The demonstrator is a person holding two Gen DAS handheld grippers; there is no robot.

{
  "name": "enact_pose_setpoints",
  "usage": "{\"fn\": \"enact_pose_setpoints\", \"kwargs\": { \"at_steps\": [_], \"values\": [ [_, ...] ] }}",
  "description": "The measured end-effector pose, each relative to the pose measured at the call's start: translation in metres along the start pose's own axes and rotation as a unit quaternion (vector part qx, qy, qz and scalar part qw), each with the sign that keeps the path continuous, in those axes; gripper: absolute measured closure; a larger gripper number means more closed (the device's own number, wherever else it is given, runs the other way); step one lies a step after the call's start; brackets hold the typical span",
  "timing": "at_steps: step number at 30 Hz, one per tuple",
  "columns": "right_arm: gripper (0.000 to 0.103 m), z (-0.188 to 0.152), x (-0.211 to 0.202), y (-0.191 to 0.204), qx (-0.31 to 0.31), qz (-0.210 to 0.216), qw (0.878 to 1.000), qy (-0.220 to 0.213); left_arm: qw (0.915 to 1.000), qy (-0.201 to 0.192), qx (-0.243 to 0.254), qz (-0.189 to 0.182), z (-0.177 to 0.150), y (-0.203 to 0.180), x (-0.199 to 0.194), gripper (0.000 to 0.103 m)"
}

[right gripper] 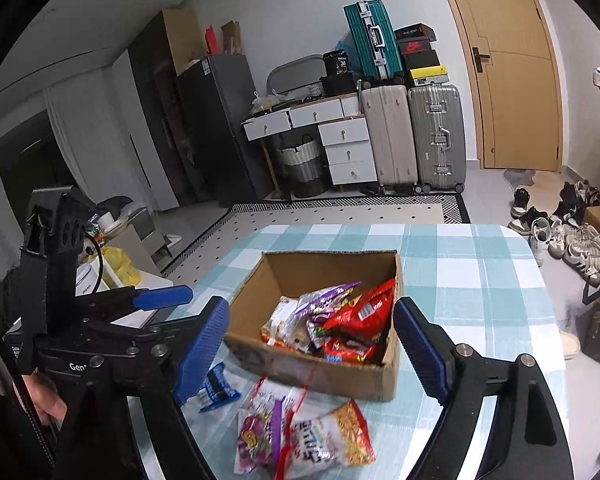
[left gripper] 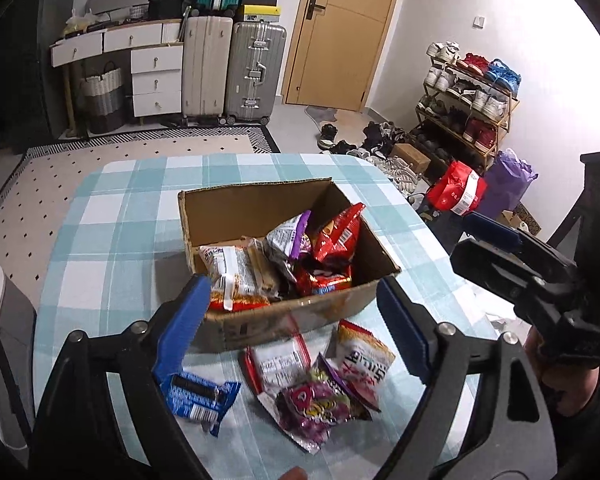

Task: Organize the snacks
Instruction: 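Withdraw both tools from the box back over the remaining snacks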

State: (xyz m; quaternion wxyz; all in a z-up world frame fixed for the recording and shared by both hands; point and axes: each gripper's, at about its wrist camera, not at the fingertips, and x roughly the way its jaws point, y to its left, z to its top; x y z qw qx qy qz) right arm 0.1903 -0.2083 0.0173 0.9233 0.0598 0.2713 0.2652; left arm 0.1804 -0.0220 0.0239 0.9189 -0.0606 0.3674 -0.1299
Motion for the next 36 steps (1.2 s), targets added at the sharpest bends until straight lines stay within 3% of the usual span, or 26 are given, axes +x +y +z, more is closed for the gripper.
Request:
{"fn": "enact_pose_setpoints", "kwargs": {
  "at_steps": [7,10,23,36],
  "values": [
    [0.013,-0.015,-0.022,0.007,0.005,-0.004,1.0,-0.004,0.9999,-0.006,-0.01,0.01,-0.022,-0.004,-0.026,0.012],
    [0.011,-0.023,-0.03,0.009,0.004,-0.006,1.0,-0.003,0.9997,-0.006,-0.017,0.017,-0.033,-0.004,-0.034,0.002],
    [0.009,-0.069,-0.051,0.023,0.01,-0.013,1.0,0.015,0.9985,0.005,-0.043,0.034,-0.084,-0.003,-0.039,0.001],
    [0.007,-0.106,-0.052,0.016,0.031,-0.013,0.999,0.029,0.9963,0.03,-0.062,0.05,-0.128,0.002,-0.011,0.001]
  ]
}}
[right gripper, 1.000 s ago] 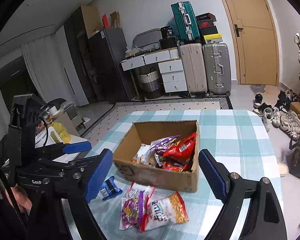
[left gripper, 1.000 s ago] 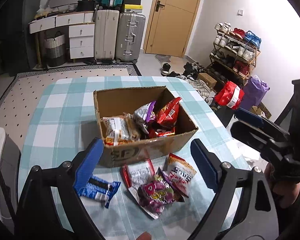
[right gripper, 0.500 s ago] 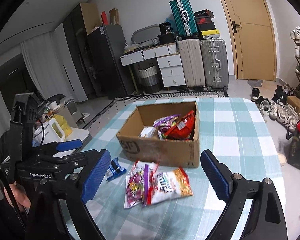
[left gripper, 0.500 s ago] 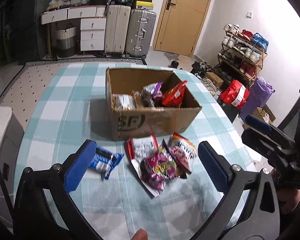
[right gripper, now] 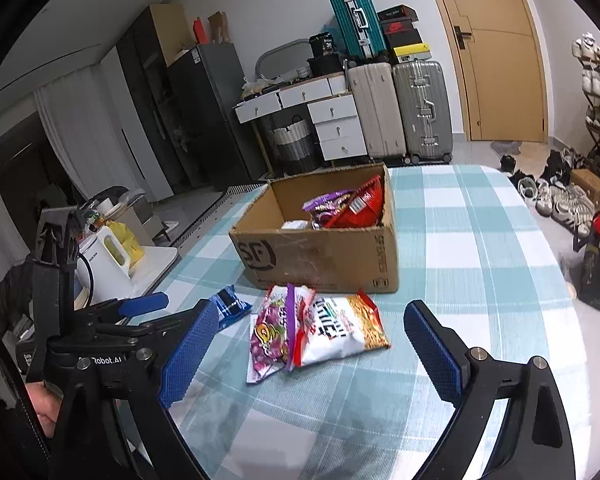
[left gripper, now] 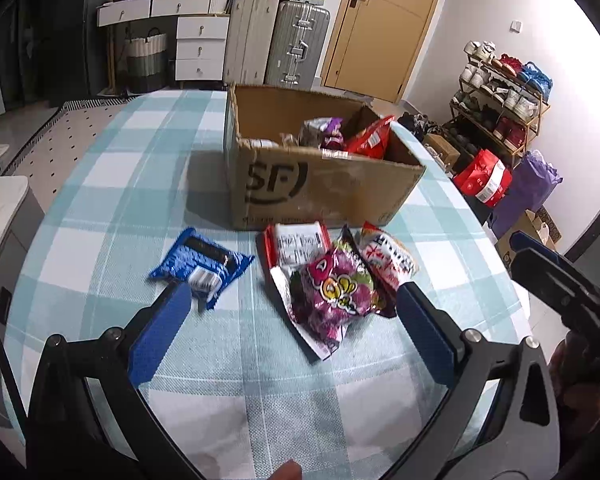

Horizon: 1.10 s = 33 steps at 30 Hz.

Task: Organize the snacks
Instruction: 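Withdraw both tools from the box back over the remaining snacks, then grasp the white noodle-snack bag with the right gripper while the left gripper grasps a pink candy bag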

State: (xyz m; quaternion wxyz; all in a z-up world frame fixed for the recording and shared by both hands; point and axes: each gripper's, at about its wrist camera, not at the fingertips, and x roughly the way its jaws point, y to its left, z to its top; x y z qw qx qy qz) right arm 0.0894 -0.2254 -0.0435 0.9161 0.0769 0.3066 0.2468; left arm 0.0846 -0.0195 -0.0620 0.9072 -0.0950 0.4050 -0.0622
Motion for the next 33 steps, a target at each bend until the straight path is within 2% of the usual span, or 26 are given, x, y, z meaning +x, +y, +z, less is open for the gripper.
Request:
{"fn": "enact_pose_setpoints", "kwargs": {
  "at_steps": [9,19,23,33],
  "values": [
    [0.007,-0.016,0.023,-0.018,0.017,0.004,1.0,0.026,0.9998,0.019,-0.007,0.0,-0.014,0.005,0.031,0.001],
    [0.007,-0.021,0.077,-0.041,0.035,0.014,0.996,0.075,0.9991,0.036,-0.022,0.005,-0.012,0.019,0.064,0.001],
    [0.007,-0.022,0.096,-0.05,0.045,0.016,0.995,0.091,0.9993,0.025,-0.019,0.022,-0.01,0.026,0.072,0.001],
    [0.007,-0.024,0.132,-0.055,0.04,0.02,0.992,0.121,0.9989,0.038,-0.029,-0.001,-0.006,0.04,0.095,0.001]
  ]
}}
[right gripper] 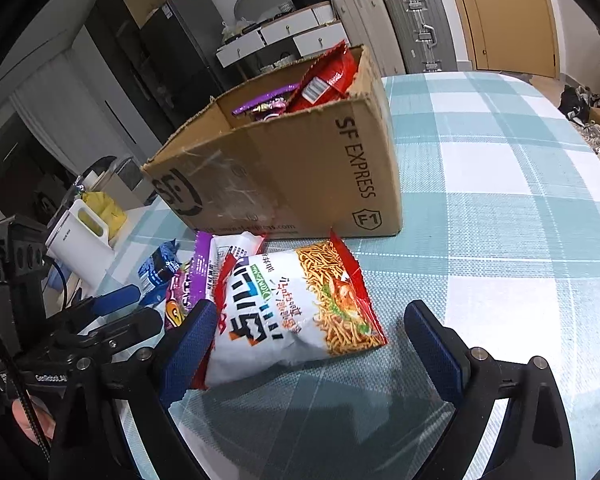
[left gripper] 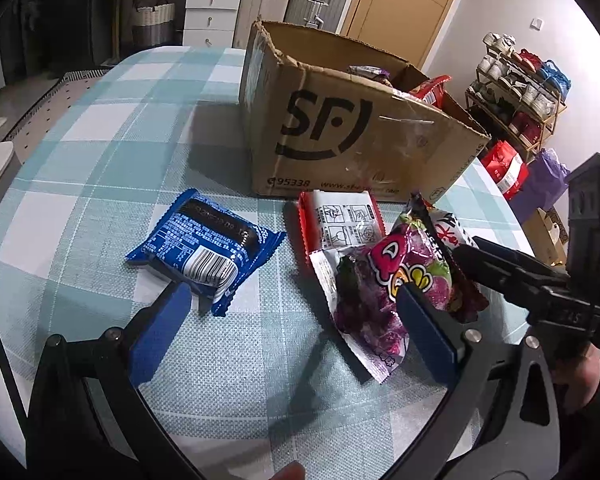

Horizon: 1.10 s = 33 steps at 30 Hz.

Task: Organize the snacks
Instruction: 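Grasp the white noodle-snack bag with the right gripper while the left gripper grasps a pink candy bag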

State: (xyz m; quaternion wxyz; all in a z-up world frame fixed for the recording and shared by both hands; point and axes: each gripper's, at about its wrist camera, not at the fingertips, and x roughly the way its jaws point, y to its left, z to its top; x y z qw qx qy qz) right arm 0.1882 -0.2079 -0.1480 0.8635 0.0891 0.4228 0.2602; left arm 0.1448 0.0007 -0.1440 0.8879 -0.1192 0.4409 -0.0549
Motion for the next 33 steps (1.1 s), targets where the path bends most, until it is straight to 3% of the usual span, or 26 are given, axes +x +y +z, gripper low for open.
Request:
{"fn": "enact_pose_setpoints", "kwargs": {
  "at_steps": [12,15,19,23,33],
  "values": [
    [0.008,0.006,0.019,0.004,-0.011,0.011,1.0,0.004,0.9997,0.009,-0.014,-0.016,0.0,0.009,0.014,0.001],
    [0.026,0.005,0.022,0.008,-0.012,0.036,0.999,0.007,0.9996,0.009,-0.019,-0.017,0.0,0.011,0.015,0.001],
    [0.04,0.004,0.02,0.01,-0.001,0.056,0.998,0.006,0.9995,0.013,-0.023,-0.017,-0.002,0.012,0.014,0.001],
    [0.045,0.001,0.016,0.01,0.003,0.058,0.998,-0.003,0.9996,0.012,-0.02,-0.018,-0.003,0.013,0.011,0.001],
    [0.045,0.0,-0.001,0.009,0.019,0.068,0.997,-0.026,0.9995,0.01,-0.016,-0.027,-0.007,0.007,0.003,0.001]
  ]
}}
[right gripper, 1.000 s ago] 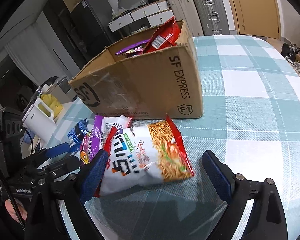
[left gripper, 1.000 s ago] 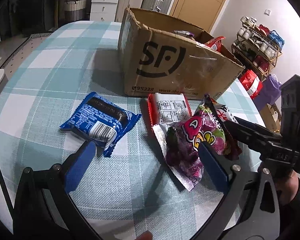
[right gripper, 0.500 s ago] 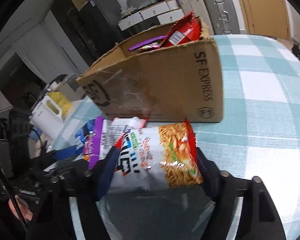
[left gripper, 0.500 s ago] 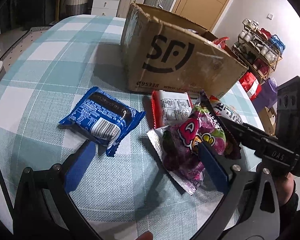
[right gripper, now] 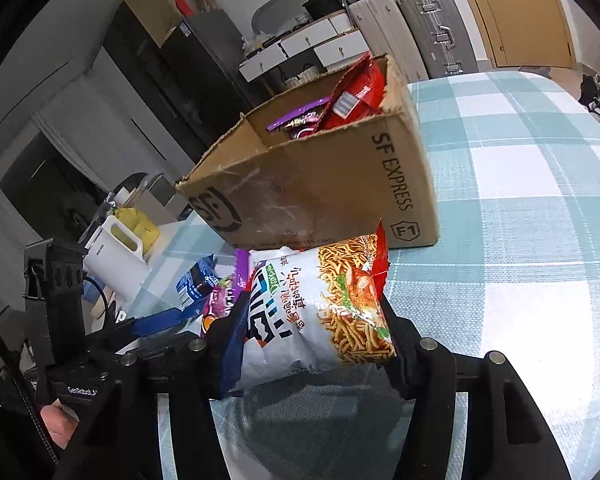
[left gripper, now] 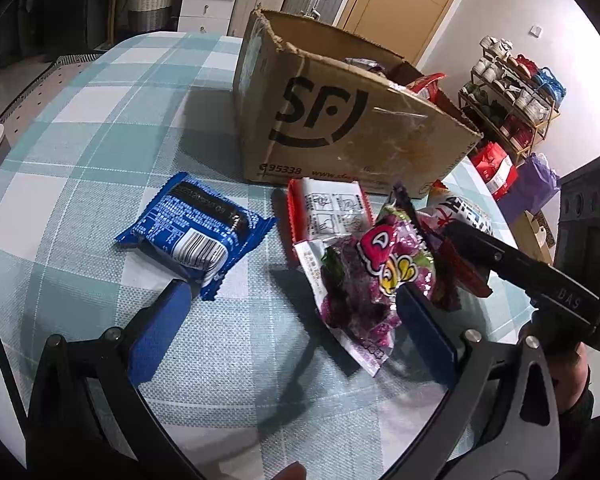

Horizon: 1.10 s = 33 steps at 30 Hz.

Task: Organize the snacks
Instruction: 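Grasp the white noodle-snack bag with the right gripper while the left gripper grasps a pink candy bag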

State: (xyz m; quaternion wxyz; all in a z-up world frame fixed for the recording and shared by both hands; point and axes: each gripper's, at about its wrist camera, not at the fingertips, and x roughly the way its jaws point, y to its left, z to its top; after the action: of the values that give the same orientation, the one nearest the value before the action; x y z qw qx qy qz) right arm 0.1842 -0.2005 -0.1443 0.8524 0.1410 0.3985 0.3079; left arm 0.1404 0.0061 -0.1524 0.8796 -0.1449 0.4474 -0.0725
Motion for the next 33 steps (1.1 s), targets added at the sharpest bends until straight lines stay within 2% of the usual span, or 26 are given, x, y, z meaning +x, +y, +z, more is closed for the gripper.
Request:
{"fn": "enact_pose_setpoints", "kwargs": {
  "at_steps": [13,26,30,33],
  "values": [
    [0.045,-0.01,-0.039,-0.008,-0.007,0.001,1.0,-0.028,0.9998,0.013,0.015,0.003,-0.001,-0.014,0.013,0.001],
    [0.045,-0.017,-0.055,-0.012,-0.001,0.008,0.999,-0.043,0.9994,0.022,0.026,-0.009,0.003,-0.031,0.028,0.001],
    [0.045,-0.019,-0.06,-0.015,0.003,0.007,0.999,-0.045,0.9989,0.026,0.038,-0.002,-0.001,-0.043,0.033,0.002],
    [0.045,-0.021,-0.064,-0.017,0.006,0.007,0.999,-0.048,0.9986,0.022,0.048,-0.003,-0.003,-0.052,0.033,0.009]
  ]
}}
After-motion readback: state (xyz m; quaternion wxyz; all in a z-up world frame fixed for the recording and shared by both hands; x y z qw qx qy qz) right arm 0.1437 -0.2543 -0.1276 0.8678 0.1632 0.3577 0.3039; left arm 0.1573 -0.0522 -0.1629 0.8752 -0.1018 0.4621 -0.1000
